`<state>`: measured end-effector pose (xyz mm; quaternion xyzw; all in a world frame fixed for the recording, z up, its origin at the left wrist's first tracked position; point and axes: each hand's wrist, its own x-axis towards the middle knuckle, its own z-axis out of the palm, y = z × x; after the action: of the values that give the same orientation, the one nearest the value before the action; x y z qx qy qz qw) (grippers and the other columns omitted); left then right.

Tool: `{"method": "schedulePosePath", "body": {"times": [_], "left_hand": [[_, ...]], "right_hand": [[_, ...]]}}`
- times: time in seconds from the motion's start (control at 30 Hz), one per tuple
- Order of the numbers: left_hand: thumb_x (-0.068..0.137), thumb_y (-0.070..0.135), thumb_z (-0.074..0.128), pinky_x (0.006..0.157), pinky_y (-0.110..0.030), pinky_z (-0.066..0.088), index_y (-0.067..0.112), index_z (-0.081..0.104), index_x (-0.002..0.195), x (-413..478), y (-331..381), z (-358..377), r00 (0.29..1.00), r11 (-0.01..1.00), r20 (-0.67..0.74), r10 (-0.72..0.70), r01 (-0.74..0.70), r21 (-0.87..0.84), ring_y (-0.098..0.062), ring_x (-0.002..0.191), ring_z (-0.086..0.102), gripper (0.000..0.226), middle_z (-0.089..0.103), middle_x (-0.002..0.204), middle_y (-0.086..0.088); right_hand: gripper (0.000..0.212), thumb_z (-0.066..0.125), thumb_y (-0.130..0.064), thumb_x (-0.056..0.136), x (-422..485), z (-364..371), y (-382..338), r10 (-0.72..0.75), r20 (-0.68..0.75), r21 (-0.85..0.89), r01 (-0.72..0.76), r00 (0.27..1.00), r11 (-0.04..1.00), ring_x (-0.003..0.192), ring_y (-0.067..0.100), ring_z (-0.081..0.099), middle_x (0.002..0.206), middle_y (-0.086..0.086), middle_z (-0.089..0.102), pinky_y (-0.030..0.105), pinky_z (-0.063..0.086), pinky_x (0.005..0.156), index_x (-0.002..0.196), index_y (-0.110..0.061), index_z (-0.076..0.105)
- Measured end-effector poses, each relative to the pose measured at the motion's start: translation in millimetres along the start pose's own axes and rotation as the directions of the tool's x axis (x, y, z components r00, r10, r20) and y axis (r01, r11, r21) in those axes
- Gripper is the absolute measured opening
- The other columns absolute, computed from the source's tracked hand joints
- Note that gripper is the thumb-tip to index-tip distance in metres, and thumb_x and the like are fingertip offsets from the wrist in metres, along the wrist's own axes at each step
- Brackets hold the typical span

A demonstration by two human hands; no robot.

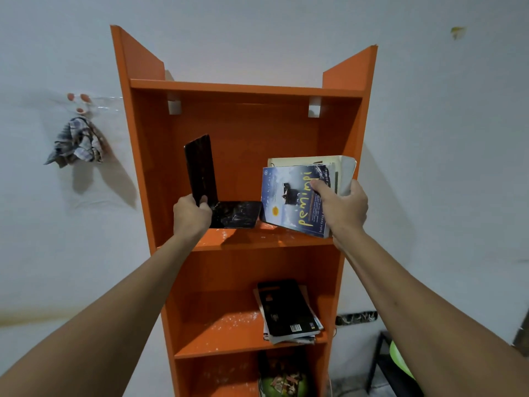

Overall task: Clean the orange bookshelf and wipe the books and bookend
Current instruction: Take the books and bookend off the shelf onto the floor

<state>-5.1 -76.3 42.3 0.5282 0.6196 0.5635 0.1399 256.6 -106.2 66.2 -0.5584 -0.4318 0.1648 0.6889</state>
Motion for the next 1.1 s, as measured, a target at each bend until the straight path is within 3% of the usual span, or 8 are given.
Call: {"method": "schedulePosePath", "body": {"times": [0.2,0.6,0.77,0.87,1.0,1.1], "left_hand": [[0.104,0.019,0.047,0.034,-0.017,0.028,0.002,0.062,0.106,-34,5,-17,1.0,0.998,-0.018,0.008,-0.007,0.054,-0.012,0.048,0.045,0.023,0.053,0.066,-0.002],[0.105,0.022,0.045,0.055,-0.029,0.043,0.016,0.053,0.078,-174,-13,1,0.991,0.99,-0.107,-0.078,0.09,0.112,-0.023,0.059,0.055,0.029,0.056,0.068,-0.004],[0.104,0.018,0.045,0.051,-0.029,0.039,0.014,0.051,0.073,-240,-47,12,0.984,0.979,-0.086,-0.153,0.163,0.12,-0.023,0.052,0.049,0.032,0.053,0.062,-0.008],[0.105,0.02,0.044,0.05,-0.023,0.039,0.01,0.057,0.086,-273,-78,19,0.976,0.965,-0.05,-0.21,0.215,0.147,-0.022,0.057,0.055,0.025,0.058,0.068,-0.005],[0.104,0.021,0.046,0.059,-0.041,0.053,0.006,0.059,0.088,-311,-147,38,0.96,0.944,-0.019,-0.278,0.277,0.18,-0.03,0.065,0.062,0.025,0.064,0.076,-0.015],[0.104,0.02,0.046,0.055,-0.03,0.047,0.004,0.058,0.086,-336,-205,56,0.951,0.932,0.0,-0.31,0.305,0.195,-0.022,0.061,0.058,0.026,0.06,0.069,-0.008]], "right_hand": [[0.042,0.078,-0.055,0.06,-23,-29,-2,0.037,0.003,0.02,-0.037,0.999,0.999,0.075,0.014,0.069,0.082,-0.007,0.071,0.039,0.057,0.076,0.085,-0.025,0.062],[0.046,0.077,-0.06,0.059,-72,-130,44,0.07,0.197,-0.022,-0.067,0.978,0.997,0.076,0.017,0.07,0.083,-0.005,0.07,0.045,0.059,0.074,0.084,-0.027,0.059],[0.065,0.073,-0.069,0.055,-109,-163,87,0.119,0.24,-0.123,-0.091,0.964,0.988,0.079,0.029,0.066,0.089,0.009,0.069,0.049,0.056,0.075,0.087,-0.015,0.058],[0.049,0.076,-0.062,0.061,-135,-176,115,0.146,0.276,-0.176,-0.099,0.95,0.979,0.076,0.019,0.067,0.083,-0.003,0.069,0.043,0.057,0.073,0.085,-0.022,0.059],[0.037,0.081,-0.05,0.069,-176,-182,178,0.148,0.306,-0.263,-0.066,0.941,0.963,0.073,0.01,0.063,0.078,-0.01,0.066,0.032,0.051,0.067,0.083,-0.025,0.058],[0.038,0.081,-0.049,0.073,-206,-180,233,0.132,0.362,-0.332,-0.005,0.923,0.943,0.073,0.002,0.059,0.079,-0.013,0.062,0.023,0.045,0.063,0.09,-0.025,0.057]]}}
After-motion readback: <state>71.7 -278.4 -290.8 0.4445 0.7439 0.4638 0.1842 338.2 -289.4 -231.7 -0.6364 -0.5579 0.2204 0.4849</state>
